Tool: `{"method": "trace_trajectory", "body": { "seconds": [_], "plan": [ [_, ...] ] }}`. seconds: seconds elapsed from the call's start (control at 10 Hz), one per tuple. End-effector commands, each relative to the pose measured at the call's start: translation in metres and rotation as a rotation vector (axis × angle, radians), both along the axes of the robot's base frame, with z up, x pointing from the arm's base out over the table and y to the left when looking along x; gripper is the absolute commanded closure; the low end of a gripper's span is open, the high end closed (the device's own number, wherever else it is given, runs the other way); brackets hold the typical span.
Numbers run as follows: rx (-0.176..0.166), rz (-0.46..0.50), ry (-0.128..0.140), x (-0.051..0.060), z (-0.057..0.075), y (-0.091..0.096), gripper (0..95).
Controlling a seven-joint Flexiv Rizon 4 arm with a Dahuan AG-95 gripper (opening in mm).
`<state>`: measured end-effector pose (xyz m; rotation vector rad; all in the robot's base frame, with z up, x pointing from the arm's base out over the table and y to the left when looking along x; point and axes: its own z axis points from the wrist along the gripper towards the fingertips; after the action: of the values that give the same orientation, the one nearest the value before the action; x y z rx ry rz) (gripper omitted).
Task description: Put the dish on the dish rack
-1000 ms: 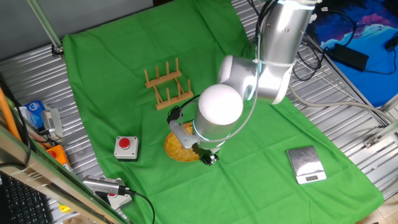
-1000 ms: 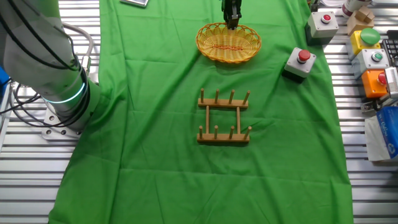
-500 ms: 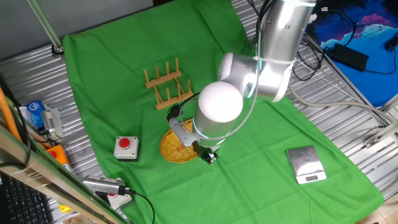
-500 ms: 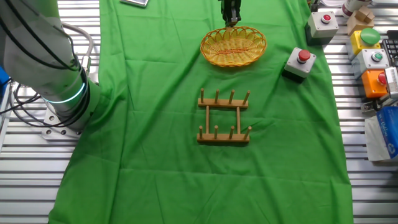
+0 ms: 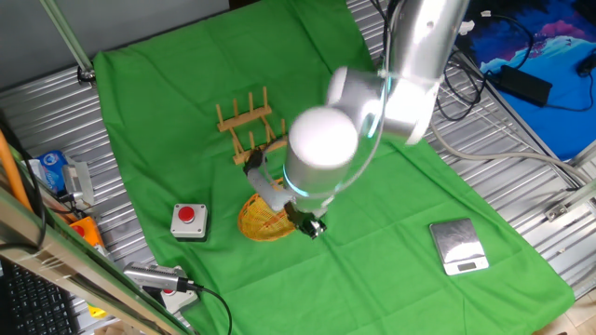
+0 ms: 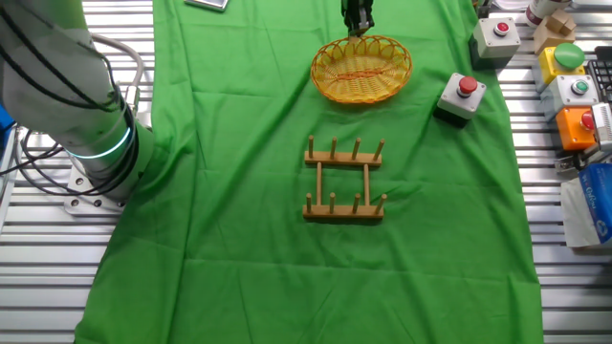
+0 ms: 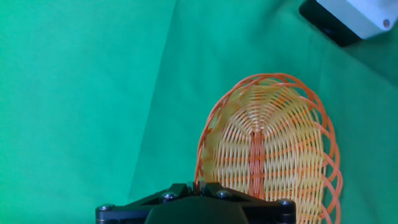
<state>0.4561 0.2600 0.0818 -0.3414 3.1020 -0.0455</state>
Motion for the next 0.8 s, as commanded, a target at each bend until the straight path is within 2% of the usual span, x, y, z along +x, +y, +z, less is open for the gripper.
{"method": "trace_trajectory", "body": {
  "seconds": [0.1,0.2,0.4,0.5,0.6,0.8],
  "plan": [
    [0.13,0.023,0.029,-0.005,0.03,-0.001,95.0],
    [0.178,0.03,0.042,-0.008,0.04,-0.002,95.0],
    [0.219,0.047,0.053,-0.015,0.059,-0.004,95.0],
    [0.231,0.063,0.058,-0.02,0.075,-0.008,95.0],
    [0.233,0.082,0.064,-0.02,0.085,-0.014,95.0],
    [0.236,0.119,0.09,-0.013,0.097,-0.025,95.0]
  ]
}}
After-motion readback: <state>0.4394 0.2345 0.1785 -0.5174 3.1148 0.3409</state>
